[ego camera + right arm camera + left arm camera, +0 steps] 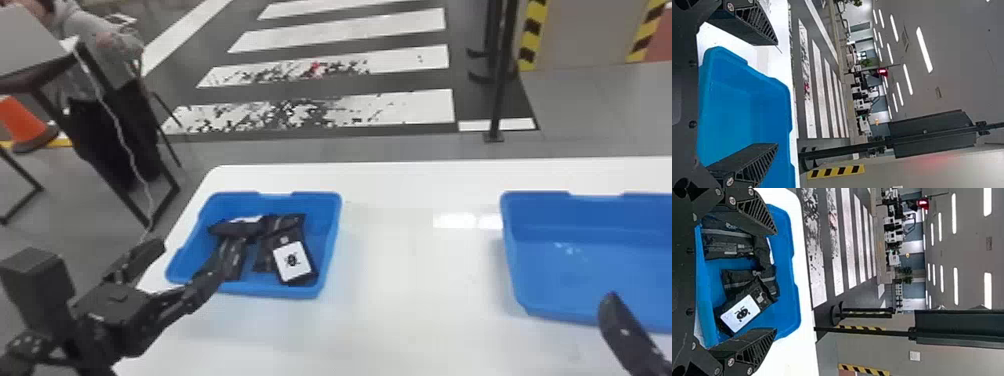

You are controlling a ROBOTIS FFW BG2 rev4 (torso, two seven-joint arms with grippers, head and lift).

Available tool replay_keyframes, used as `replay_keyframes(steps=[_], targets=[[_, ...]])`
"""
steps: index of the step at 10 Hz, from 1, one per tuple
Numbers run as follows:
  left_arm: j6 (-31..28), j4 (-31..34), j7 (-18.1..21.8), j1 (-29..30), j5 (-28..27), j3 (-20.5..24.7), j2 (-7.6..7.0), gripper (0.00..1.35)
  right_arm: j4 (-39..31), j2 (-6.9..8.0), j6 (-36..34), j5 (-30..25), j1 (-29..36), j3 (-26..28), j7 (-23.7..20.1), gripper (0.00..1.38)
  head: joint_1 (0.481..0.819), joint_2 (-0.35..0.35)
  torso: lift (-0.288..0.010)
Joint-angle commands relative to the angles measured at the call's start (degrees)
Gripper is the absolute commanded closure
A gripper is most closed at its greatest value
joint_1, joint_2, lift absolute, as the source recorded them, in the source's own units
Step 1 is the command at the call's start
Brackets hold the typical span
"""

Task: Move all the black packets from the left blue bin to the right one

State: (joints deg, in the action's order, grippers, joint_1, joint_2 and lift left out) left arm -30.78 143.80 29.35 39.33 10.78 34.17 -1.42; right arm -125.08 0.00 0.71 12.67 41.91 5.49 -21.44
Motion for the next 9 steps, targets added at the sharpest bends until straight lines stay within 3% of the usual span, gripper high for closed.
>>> replay_keyframes(steps=[1, 4, 6, 9], targets=[[-2.83, -1.0, 0.0, -0.94, -0.39, -0.12, -0.43, 0.18, 0.13, 0.05, 0.0, 0.13, 0.0, -0.01, -0.01, 0.1, 0.695, 0.277, -0.154], [-12.53, -1.42, 0.0, -5.58, -3.93, -0.46, -1.39, 0.18, 0.13, 0.05, 0.0, 0.36, 0.0, -0.12, -0.01, 0.1, 0.695, 0.293, -0.154], [-20.41, -3.53, 0.0, -9.94, -3.93, -2.75, -2.89, 0.18, 0.27, 0.05, 0.0, 0.47, 0.0, -0.24, -0.18, 0.1, 0.695, 0.302, -0.154], [-25.61, -6.62, -1.49, -15.71, -5.19, -5.95, -4.21, 0.18, 0.41, 0.05, 0.0, 0.59, -0.15, -0.35, -0.36, 0.1, 0.695, 0.274, -0.154]])
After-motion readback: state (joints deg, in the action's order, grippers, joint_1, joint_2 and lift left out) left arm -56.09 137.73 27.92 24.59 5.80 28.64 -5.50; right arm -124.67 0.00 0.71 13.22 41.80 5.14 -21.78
